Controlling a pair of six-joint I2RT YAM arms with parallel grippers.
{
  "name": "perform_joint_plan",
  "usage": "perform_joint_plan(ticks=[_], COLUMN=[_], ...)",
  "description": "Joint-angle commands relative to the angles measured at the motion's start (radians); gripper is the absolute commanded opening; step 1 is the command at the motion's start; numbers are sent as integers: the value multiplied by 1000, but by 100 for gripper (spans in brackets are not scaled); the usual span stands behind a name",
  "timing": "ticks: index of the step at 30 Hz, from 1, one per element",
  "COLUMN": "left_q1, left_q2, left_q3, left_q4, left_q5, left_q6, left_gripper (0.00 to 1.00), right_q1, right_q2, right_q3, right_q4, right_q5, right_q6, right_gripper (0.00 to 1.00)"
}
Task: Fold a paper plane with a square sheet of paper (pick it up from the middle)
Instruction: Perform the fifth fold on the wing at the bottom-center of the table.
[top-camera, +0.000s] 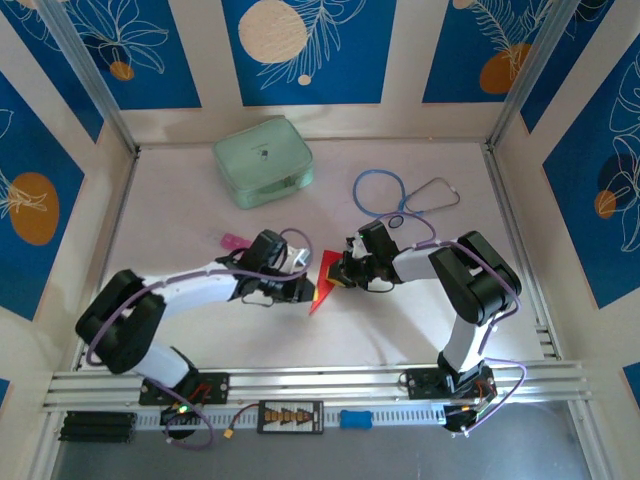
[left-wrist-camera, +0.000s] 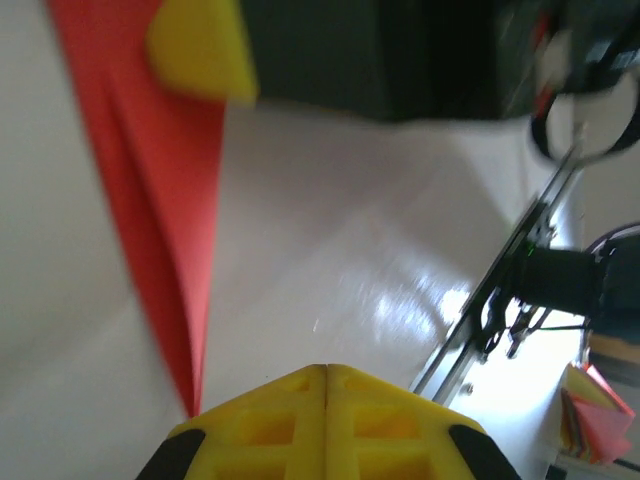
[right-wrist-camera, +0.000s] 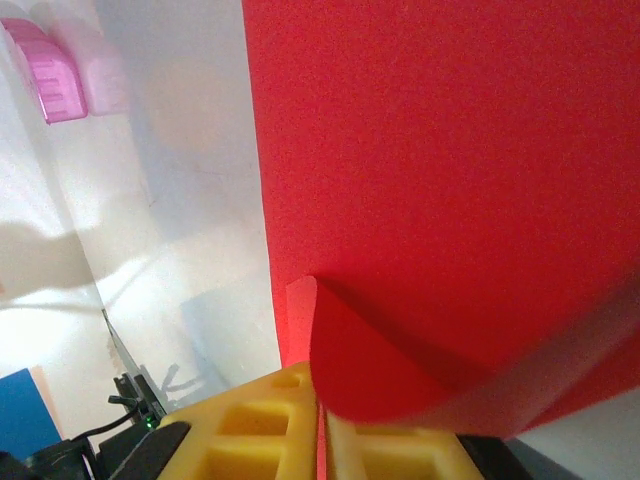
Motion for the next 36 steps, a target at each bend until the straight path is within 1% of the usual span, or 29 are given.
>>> perform_joint_plan(ticks=[1,7,12,16,20,25,36], left_q1=[-6,-7,-8,-9,-12,-23,-29], left_q2=[101,201,258,287,279,260,142], left_q3=[50,99,117,93,32,-13,-116], left_q4=[97,164,152,78,4,-81,-177], left_q5=[44,60,57,31,-10,-27,-63], left_q6=[-34,-48,-32,-4,36,82,88], left_gripper=[0,0,0,0,0,0,0], right_q1=[-3,-1,-1,-2,0,-1,-1], right_q2=[44,43,42,42,40,46,50], right_q3=[-46,-50,-50,-49,-50,-50,-49], right_q4=[-124,-117,-124,-129,-136,-139,-143], right_q5=[126,123,122,126,132,137,140], right_q6=[16,19,17,17,15,15,16], right_gripper=[12,12,12,12,12,12,12])
